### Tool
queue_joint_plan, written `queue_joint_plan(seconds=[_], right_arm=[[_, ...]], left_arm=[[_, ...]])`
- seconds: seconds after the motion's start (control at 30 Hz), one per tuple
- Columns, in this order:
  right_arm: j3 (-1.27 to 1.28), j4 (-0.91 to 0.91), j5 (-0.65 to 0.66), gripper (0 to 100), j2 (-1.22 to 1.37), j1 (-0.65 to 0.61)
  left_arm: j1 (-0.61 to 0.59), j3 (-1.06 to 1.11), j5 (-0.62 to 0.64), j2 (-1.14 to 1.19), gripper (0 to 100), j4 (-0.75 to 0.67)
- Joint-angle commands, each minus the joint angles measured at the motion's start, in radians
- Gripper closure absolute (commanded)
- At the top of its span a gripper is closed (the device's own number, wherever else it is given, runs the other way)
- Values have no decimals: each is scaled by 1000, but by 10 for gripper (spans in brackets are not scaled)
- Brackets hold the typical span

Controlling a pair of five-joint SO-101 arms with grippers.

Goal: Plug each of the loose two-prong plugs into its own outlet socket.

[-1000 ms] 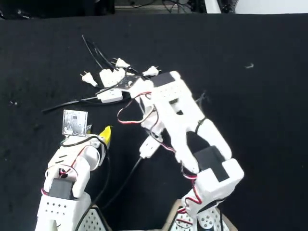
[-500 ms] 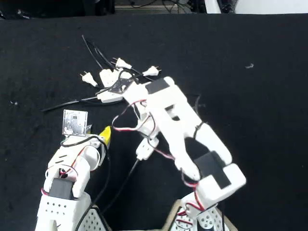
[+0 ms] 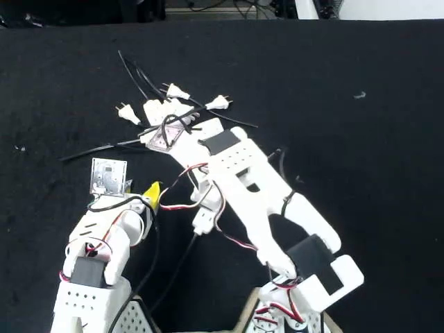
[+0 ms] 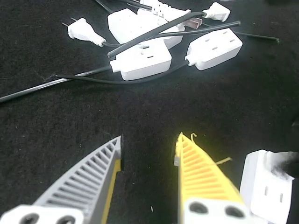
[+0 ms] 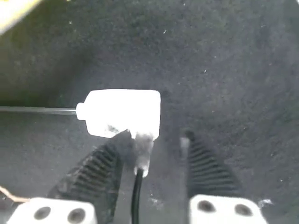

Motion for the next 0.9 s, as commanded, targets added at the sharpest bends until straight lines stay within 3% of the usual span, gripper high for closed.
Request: queue_joint_plan(seconds=[0.0,0.13,0.3,0.53,0.77,0.87], right_arm=[[-104,46,75,766,-120,-25],[-174,95,222,764,-216,-25],[-174,288,534,762,-246,-29],[-120,287,704,761,-197,-31],[-44,173,873,761,-162,-31],[5,107,896,761,-145,-58]], left_arm=[[-2,-30,-8,-9,809,2],[-2,-30,-8,-9,809,2],[-16,-30,-8,-9,809,0],[-68,-39,-5,-9,809,3],[-285,-113,8,-9,809,69],[-404,-124,98,-9,809,48]])
